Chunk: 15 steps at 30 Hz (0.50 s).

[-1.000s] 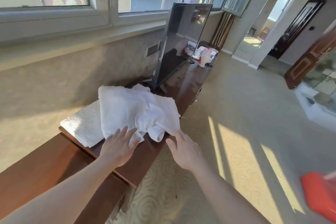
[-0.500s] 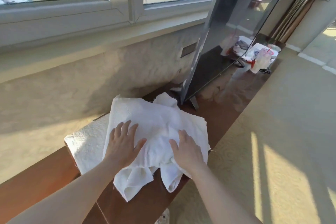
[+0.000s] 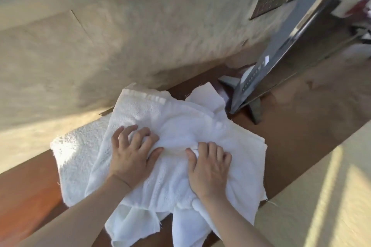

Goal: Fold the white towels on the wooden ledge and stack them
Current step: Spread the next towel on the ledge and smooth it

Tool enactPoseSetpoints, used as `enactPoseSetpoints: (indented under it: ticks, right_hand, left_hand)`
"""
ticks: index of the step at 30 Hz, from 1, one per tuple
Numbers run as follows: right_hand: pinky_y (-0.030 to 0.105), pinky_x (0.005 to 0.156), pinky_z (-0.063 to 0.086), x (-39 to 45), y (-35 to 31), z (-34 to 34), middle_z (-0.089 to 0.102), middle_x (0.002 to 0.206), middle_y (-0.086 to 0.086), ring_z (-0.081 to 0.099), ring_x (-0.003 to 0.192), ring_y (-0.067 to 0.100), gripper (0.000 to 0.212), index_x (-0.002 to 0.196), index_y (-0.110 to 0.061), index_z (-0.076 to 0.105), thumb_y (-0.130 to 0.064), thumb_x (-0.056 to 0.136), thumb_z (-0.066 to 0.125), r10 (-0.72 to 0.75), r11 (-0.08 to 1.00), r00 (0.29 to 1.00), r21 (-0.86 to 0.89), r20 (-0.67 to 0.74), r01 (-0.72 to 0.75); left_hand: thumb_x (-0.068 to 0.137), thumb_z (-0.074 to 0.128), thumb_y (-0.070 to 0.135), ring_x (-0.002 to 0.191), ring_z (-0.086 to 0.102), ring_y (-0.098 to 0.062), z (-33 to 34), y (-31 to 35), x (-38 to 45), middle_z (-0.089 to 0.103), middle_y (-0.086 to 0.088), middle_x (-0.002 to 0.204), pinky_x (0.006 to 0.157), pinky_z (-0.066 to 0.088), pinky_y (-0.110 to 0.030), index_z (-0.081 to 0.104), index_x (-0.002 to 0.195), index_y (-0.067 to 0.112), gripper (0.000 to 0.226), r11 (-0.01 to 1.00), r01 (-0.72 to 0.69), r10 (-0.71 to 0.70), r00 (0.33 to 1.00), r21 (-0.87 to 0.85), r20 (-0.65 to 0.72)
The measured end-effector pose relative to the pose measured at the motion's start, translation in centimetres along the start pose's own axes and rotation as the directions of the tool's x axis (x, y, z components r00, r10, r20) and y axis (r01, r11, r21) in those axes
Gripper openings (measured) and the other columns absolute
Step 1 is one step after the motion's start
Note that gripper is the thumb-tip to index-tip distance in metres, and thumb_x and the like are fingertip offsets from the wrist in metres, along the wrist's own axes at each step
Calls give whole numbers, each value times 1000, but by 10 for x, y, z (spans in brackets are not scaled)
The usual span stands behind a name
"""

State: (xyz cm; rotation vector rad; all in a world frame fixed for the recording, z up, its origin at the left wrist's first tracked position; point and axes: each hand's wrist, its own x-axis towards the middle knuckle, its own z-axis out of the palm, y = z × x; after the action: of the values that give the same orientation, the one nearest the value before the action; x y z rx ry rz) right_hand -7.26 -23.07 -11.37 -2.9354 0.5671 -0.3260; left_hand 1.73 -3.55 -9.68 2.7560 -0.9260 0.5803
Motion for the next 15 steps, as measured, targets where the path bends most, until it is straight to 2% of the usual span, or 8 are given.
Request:
enactPoseSetpoints:
  ticks: [6, 9, 12, 15]
  right_hand:
    - [41, 75, 34, 5, 5, 2, 58, 81, -3, 51, 77, 25, 31, 90, -22, 60, -45, 102, 42, -6, 991, 1000, 131, -23, 9]
    - [40, 71, 35, 10, 4, -10, 59, 75, -4, 52, 72, 24, 39, 86, -20, 61, -45, 104, 36, -12, 977, 999, 211, -42, 21]
    - [38, 66, 36, 20, -2, -38, 48, 65, -8, 43, 63, 20, 44, 77, -18, 57, -43, 105, 33, -39, 957, 994, 282, -104, 67]
    - [37, 62, 37, 25, -23, -71, 34, 62, -10, 34, 59, 17, 40, 70, -17, 50, -36, 104, 39, -94, 930, 973, 331, -212, 162]
  left_hand:
    - [98, 49, 44, 117, 49, -40, -1, 4, 0, 48, -1, 118, 105, 36, -65, 54, 109, 24, 23, 1000, 29, -28, 1000, -10, 8]
    - [100, 49, 40, 116, 50, -42, -10, 8, -1, 51, -5, 115, 102, 39, -64, 54, 108, 21, 21, 994, 56, -58, 998, -99, -16]
    - [105, 43, 35, 117, 55, -40, -27, 11, 7, 59, -10, 111, 100, 44, -55, 52, 104, 16, 21, 966, 78, -84, 996, -246, -14]
    - [109, 34, 34, 129, 52, -31, -57, 7, 4, 61, -11, 118, 111, 39, -42, 55, 110, 10, 31, 921, 81, -92, 996, -380, -10]
